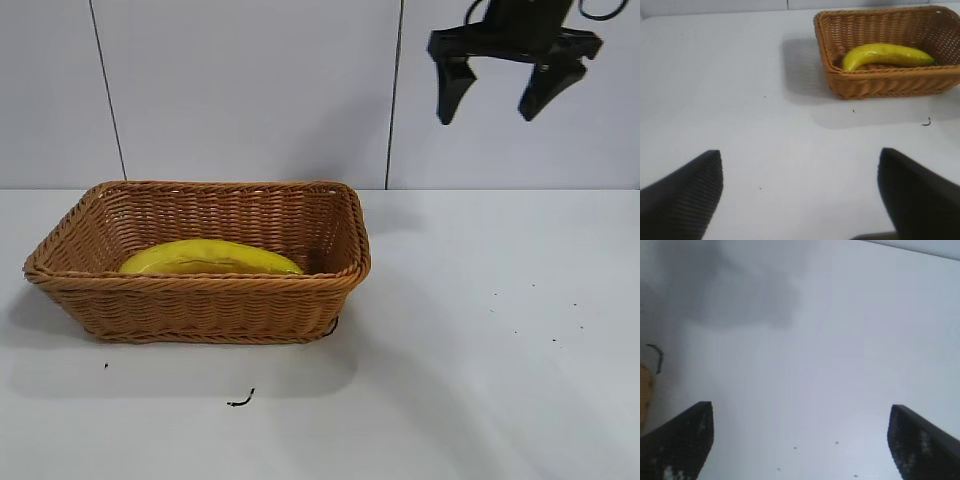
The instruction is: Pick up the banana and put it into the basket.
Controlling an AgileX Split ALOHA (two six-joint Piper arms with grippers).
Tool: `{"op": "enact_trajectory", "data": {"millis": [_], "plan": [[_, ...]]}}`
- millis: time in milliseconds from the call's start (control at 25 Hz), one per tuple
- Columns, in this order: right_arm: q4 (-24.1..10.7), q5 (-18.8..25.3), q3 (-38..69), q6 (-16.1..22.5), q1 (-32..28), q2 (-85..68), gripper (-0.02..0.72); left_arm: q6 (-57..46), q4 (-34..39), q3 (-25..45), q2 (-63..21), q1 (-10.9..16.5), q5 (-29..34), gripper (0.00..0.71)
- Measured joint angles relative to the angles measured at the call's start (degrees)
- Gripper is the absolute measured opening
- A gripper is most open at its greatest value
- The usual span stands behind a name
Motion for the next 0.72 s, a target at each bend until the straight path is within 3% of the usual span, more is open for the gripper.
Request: {"op": "enact_trajectory", "data": {"millis": [160, 360, 720], "plan": [[-0.01, 1.62, 0.05, -2.21, -0.66, 0.0, 0.635, 0.0, 0.0, 0.0, 0.0, 0.0, 0.0, 0.635], [1.25, 1.73, 1.89, -2.36, -0.66, -0.27, 0.635, 0.0, 0.0, 0.0, 0.0, 0.0, 0.0, 0.635], [2.78, 1.95, 22.62, -3.08, -0.66, -8.87, 0.635, 0.0, 0.0, 0.0, 0.0, 0.0, 0.0, 0.635]]}}
